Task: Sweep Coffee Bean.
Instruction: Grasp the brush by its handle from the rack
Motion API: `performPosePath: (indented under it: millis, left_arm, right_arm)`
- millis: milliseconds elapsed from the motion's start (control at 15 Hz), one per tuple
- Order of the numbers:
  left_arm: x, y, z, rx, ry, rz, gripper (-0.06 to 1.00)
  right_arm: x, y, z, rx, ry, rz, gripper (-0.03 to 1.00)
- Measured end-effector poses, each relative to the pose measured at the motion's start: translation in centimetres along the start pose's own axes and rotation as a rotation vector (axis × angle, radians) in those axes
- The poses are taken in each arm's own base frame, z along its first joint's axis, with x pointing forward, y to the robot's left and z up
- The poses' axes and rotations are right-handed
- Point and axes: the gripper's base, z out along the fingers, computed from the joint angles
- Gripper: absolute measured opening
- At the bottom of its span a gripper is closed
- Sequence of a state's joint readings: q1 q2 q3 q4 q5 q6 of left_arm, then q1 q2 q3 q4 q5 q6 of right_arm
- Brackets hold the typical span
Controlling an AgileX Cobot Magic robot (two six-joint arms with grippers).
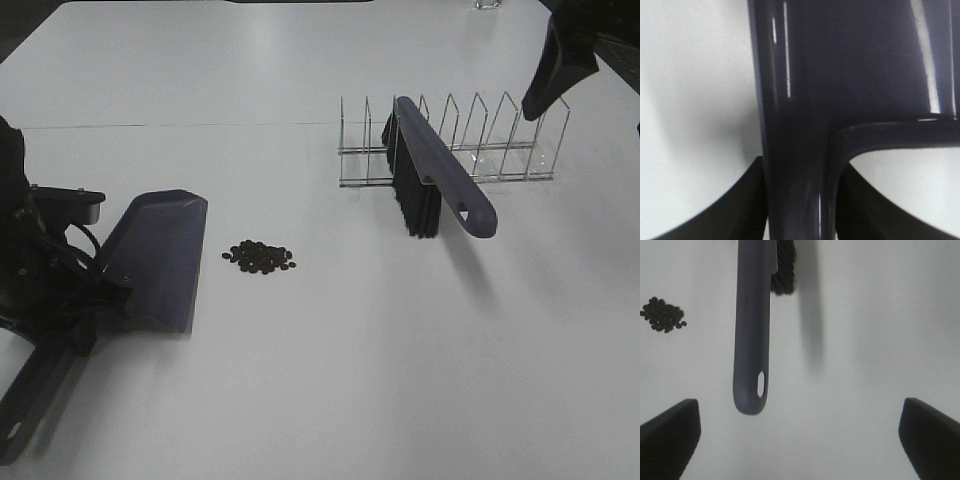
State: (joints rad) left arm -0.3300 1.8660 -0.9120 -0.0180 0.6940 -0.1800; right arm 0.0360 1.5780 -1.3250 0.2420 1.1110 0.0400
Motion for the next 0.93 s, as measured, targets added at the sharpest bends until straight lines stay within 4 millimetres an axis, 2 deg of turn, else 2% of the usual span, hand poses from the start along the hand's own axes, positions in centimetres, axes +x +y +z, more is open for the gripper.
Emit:
performPosePath:
  millis: [200, 333, 533, 733, 933]
  left_arm:
    - [0.0, 0.0, 0.0, 0.000, 0.001, 0.000, 0.34]
    - [0.0, 0.0, 0.0, -0.001, 0.003, 0.000, 0.34]
    - [0.0, 0.0, 0.0, -0.001, 0.005, 0.000, 0.34]
    - [0.0, 0.0, 0.0, -0.001, 0.005, 0.000, 0.34]
    - [0.1, 0.0, 0.0, -0.001, 0.006, 0.000, 0.34]
  right_arm:
    - [-3.2, 1.4, 2.6, 0.011, 0.058, -0.018, 0.94]
    - [-5.4, 3.7, 5.7, 0.054, 0.116, -0.075, 0.94]
    - [-8.7, 5.4, 9.3, 0.060, 0.107, -0.105, 0.94]
    - [-11.1, 5.7, 11.6, 0.059, 0.078, -0.100, 0.94]
    - [-11.8, 5.6, 14.5, 0.052, 0.101, -0.085, 0.94]
